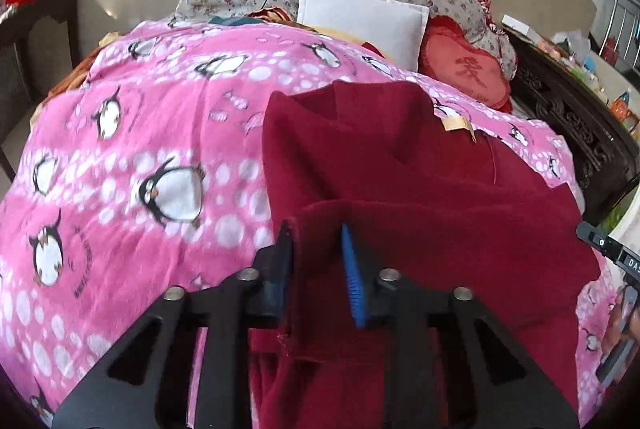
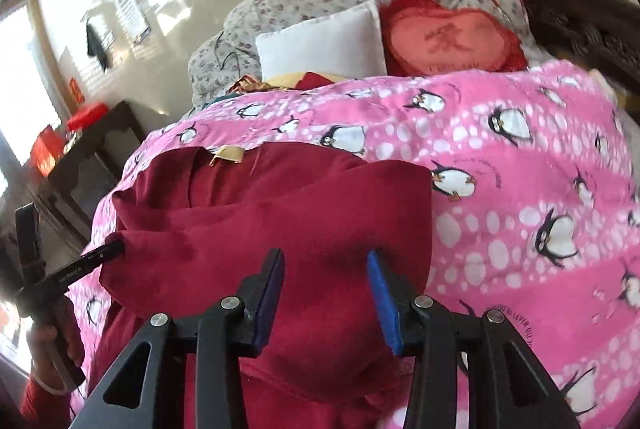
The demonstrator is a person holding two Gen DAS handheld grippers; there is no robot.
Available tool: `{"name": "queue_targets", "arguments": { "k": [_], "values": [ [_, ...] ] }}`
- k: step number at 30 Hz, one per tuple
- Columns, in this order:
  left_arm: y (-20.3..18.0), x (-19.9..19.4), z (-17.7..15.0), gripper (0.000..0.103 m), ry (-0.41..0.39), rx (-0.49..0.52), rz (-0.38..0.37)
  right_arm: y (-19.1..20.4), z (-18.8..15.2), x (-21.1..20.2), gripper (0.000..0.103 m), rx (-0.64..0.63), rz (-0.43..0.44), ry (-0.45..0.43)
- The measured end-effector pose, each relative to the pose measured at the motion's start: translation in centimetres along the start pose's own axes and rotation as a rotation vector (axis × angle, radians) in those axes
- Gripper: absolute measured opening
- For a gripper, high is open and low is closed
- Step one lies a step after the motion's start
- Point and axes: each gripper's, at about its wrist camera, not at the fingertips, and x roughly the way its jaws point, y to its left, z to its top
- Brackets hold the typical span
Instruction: Fold small clothes
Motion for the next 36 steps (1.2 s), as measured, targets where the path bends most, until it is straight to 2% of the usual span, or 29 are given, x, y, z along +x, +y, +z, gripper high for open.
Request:
{"name": "queue_targets", "arguments": {
  "k": [1,4,5,8,9,12,14,18,20,21,22,24,26,28,30,32,36],
  "values": [
    [-0.2,-0.1,0.5,0.011,-0.005,0.010,-0.003,0.1,0.0,-0.2,0.041,0.000,0.004,-0.006],
    [0.0,-1.0,2.4,0.006,-0.026,0.001,-0.054,0.9,0.3,-1.4,0.041,-0.009,0.021,-0.028],
    [0.2,-2.2,3.4,0.006,-0.061,0.002,-0.074,1.2,0.3,-2.0,0.041,-0.019,0.033,-0.042],
    [0.8,-3.7,4.6,0.006,-0.132,-0.001,-0.044,2.9,0.3,-2.3,0.041,-0.059,0.073,-0.062],
    [1.0,-3.5,4.6,0.006,-0.133,-0.003,-0.037,3.2,0.2,-1.9,0.041,-0.074,0.090,-0.054],
    [1.9,-0.8,3.4,0.006,-0.044,-0.028,-0.034,3.5,-0.6,1.5,0.042,-0.092,0.056,0.030],
    [1.9,1.1,1.8,0.006,0.004,-0.004,0.021,3.2,-1.1,3.1,0.042,-0.086,0.042,0.058],
    [2.1,0.6,0.7,0.009,0.016,0.031,0.041,2.9,-0.6,0.7,0.042,-0.071,0.053,0.033],
    [2.5,-0.6,0.8,0.015,0.000,0.017,0.047,3.3,-0.7,-0.9,0.042,-0.116,0.029,0.003],
    [2.6,-1.4,0.8,0.023,-0.021,0.009,0.053,3.6,-1.0,-1.3,0.042,-0.148,0.020,0.004],
    [2.6,-1.9,0.8,0.036,-0.038,0.002,0.054,3.8,-1.5,-1.5,0.042,-0.176,0.005,0.020],
    [2.5,-2.8,0.5,0.053,-0.063,-0.007,0.041,3.3,-3.0,-0.9,0.042,-0.195,-0.055,0.082],
    [2.2,-2.7,-0.2,0.054,-0.059,0.004,0.048,2.6,-4.5,0.0,0.042,-0.208,-0.087,0.119],
    [1.8,-2.1,-0.7,0.054,-0.035,0.024,0.067,2.6,-4.9,-0.3,0.042,-0.232,-0.090,0.093],
    [1.2,-1.9,-1.1,0.054,-0.016,0.048,0.080,3.1,-4.3,-1.1,0.042,-0.226,-0.079,0.088],
    [1.1,-2.3,-1.1,0.054,-0.033,0.043,0.068,3.6,-3.2,-2.6,0.042,-0.203,-0.020,0.028],
    [0.5,-2.1,-0.6,0.054,-0.051,0.012,0.054,4.1,-1.4,-2.2,0.042,-0.193,-0.040,-0.025]
  ]
}}
